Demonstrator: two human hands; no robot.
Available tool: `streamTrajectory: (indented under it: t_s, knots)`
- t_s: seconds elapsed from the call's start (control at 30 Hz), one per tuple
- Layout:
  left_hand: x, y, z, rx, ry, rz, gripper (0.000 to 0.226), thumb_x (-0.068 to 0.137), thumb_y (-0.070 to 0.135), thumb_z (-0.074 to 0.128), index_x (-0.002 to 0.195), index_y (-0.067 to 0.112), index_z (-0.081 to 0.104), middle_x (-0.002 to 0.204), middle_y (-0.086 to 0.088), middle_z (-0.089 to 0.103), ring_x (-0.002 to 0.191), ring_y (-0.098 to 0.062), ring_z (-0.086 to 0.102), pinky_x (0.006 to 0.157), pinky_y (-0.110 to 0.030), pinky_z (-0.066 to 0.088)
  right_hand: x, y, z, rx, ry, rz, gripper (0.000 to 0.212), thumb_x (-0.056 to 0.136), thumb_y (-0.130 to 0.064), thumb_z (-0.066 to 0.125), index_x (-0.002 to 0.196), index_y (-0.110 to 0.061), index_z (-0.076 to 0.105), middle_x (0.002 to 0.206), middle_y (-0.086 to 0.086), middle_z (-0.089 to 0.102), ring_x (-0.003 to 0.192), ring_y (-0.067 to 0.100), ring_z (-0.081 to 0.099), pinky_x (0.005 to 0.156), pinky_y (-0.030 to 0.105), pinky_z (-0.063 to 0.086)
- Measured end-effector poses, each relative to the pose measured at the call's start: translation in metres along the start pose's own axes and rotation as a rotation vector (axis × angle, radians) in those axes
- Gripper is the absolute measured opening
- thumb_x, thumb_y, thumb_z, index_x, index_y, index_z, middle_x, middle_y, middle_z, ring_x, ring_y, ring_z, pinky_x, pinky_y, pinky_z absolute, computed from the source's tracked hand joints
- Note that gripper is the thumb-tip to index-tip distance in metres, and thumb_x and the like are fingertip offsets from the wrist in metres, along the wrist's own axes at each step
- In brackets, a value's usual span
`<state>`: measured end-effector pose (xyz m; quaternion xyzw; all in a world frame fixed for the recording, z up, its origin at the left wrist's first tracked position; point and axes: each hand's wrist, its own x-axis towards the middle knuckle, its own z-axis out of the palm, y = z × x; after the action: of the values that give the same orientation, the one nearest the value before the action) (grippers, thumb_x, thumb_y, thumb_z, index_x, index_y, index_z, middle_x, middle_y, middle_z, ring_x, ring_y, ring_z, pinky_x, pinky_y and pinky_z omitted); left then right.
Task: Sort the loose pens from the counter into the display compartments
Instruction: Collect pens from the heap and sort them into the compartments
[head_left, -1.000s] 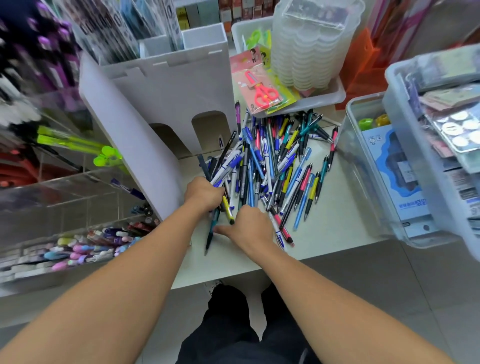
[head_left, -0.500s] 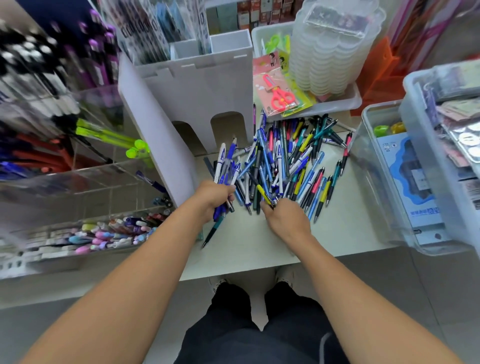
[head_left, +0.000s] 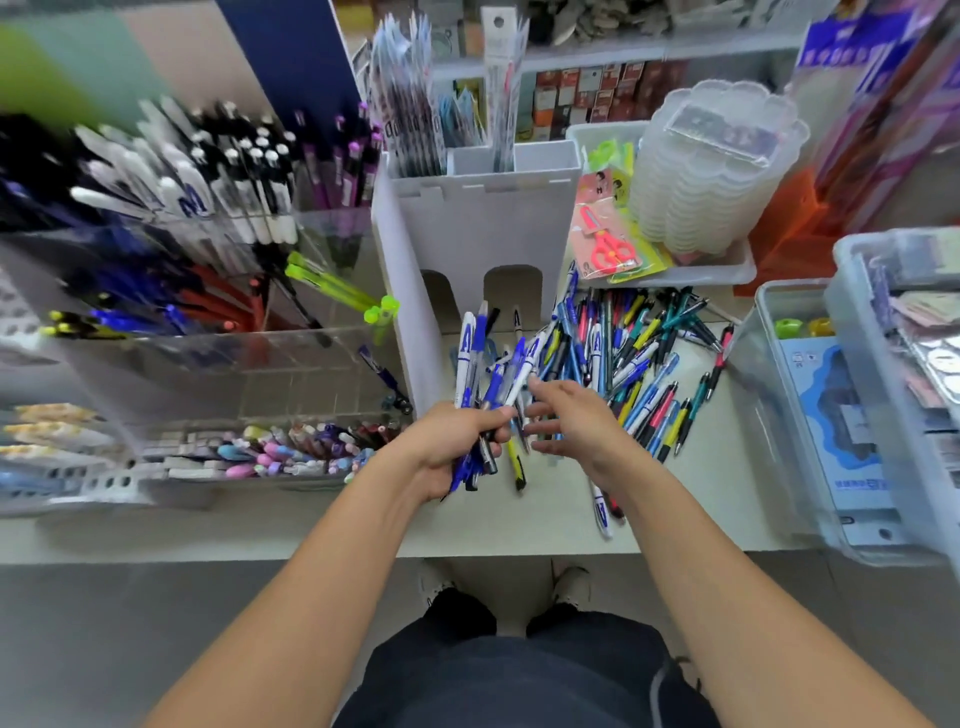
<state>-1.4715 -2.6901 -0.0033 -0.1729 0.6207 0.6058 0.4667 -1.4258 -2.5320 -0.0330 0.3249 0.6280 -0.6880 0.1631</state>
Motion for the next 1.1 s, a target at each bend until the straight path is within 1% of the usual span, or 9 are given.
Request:
streamTrajectory:
  t_s: [0.07, 0.2, 0.33, 0.47, 0.57, 0.73, 0.87, 1.0, 1.1]
  knots:
    - [-0.007, 0.0, -0.004, -0.032, 0.023, 0.04, 0.009, 0.097, 0.013, 0.066, 0.103, 0.006, 0.067, 0.065, -0.003, 0.058, 0.05, -0.01, 0.048, 0.044, -0.018, 0.043, 0.009, 0.013, 0.012, -0.173, -0.006, 0.042, 0.011, 0.099, -0.015, 0.058, 0.094, -0.006, 0.058, 0.084, 0.015, 0.062, 0.063, 0.024, 0.064, 0.062, 0.038, 0.059]
    - [-0.012, -0.007, -0.017, 0.097, 0.111, 0.162, 0.012, 0.098, 0.014, 0.065, 0.106, 0.005, 0.067, 0.07, -0.002, 0.059, 0.052, -0.008, 0.051, 0.048, -0.018, 0.044, 0.016, 0.053, 0.036, -0.238, -0.247, 0.218, 0.01, 0.098, 0.0, 0.056, 0.107, 0.001, 0.06, 0.09, 0.02, 0.058, 0.07, 0.025, 0.058, 0.061, 0.03, 0.05]
    - [-0.022, -0.011, -0.027, 0.202, 0.146, 0.247, 0.015, 0.099, 0.014, 0.063, 0.107, 0.002, 0.067, 0.07, -0.002, 0.061, 0.055, -0.009, 0.054, 0.052, -0.02, 0.046, 0.016, 0.04, 0.035, -0.061, -0.045, 0.098, 0.026, 0.099, -0.003, 0.054, 0.124, 0.004, 0.06, 0.096, 0.015, 0.065, 0.083, 0.026, 0.062, 0.07, 0.029, 0.054]
    - [-0.036, -0.002, -0.023, 0.153, 0.001, 0.247, 0.006, 0.1, 0.014, 0.062, 0.1, 0.011, 0.067, 0.074, -0.002, 0.059, 0.057, -0.009, 0.05, 0.054, -0.02, 0.044, -0.021, -0.018, 0.016, 0.341, -0.11, -0.104, 0.028, 0.104, -0.031, 0.052, 0.129, -0.019, 0.058, 0.118, 0.01, 0.068, 0.098, 0.026, 0.074, 0.087, 0.039, 0.06]
    - [-0.051, 0.011, -0.015, 0.139, -0.226, 0.149, 0.006, 0.099, 0.012, 0.062, 0.103, 0.009, 0.066, 0.071, -0.001, 0.055, 0.054, -0.009, 0.045, 0.051, -0.019, 0.041, -0.038, -0.061, 0.007, 0.337, -0.04, -0.327, 0.029, 0.103, -0.027, 0.056, 0.13, -0.034, 0.053, 0.121, 0.005, 0.065, 0.097, 0.027, 0.073, 0.079, 0.039, 0.061]
    - [-0.075, 0.042, 0.003, 0.159, -0.41, 0.038, 0.013, 0.098, 0.01, 0.057, 0.109, 0.009, 0.065, 0.066, -0.003, 0.048, 0.045, -0.008, 0.038, 0.044, -0.016, 0.03, -0.047, -0.1, 0.011, 0.204, 0.033, -0.439, 0.029, 0.106, -0.021, 0.049, 0.098, -0.013, 0.075, 0.095, 0.007, 0.076, 0.084, 0.019, 0.073, 0.076, 0.033, 0.058]
    - [-0.087, 0.064, 0.012, 0.206, -0.451, 0.025, 0.011, 0.098, 0.012, 0.055, 0.107, 0.01, 0.059, 0.062, -0.005, 0.048, 0.043, -0.015, 0.05, 0.039, -0.019, 0.036, -0.054, -0.113, 0.013, 0.285, -0.08, -0.447, 0.027, 0.095, -0.036, 0.066, 0.09, -0.011, 0.076, 0.092, 0.014, 0.071, 0.085, 0.031, 0.067, 0.083, 0.046, 0.056]
    - [-0.089, 0.071, 0.013, 0.229, -0.404, 0.002, 0.011, 0.098, 0.013, 0.057, 0.088, 0.01, 0.056, 0.057, -0.004, 0.047, 0.059, -0.021, 0.067, 0.044, -0.021, 0.047, -0.062, -0.119, 0.003, 0.296, -0.175, -0.515, 0.031, 0.08, -0.036, 0.071, 0.105, -0.016, 0.074, 0.089, 0.003, 0.07, 0.077, 0.016, 0.063, 0.067, 0.035, 0.053]
    - [-0.089, 0.071, 0.011, 0.23, -0.394, 0.031, 0.011, 0.096, 0.01, 0.06, 0.085, 0.01, 0.055, 0.058, -0.004, 0.048, 0.051, -0.016, 0.056, 0.039, -0.019, 0.041, -0.062, -0.122, 0.008, 0.254, -0.106, -0.608, 0.024, 0.084, -0.023, 0.074, 0.109, -0.023, 0.074, 0.085, -0.004, 0.069, 0.082, 0.014, 0.065, 0.076, 0.031, 0.056]
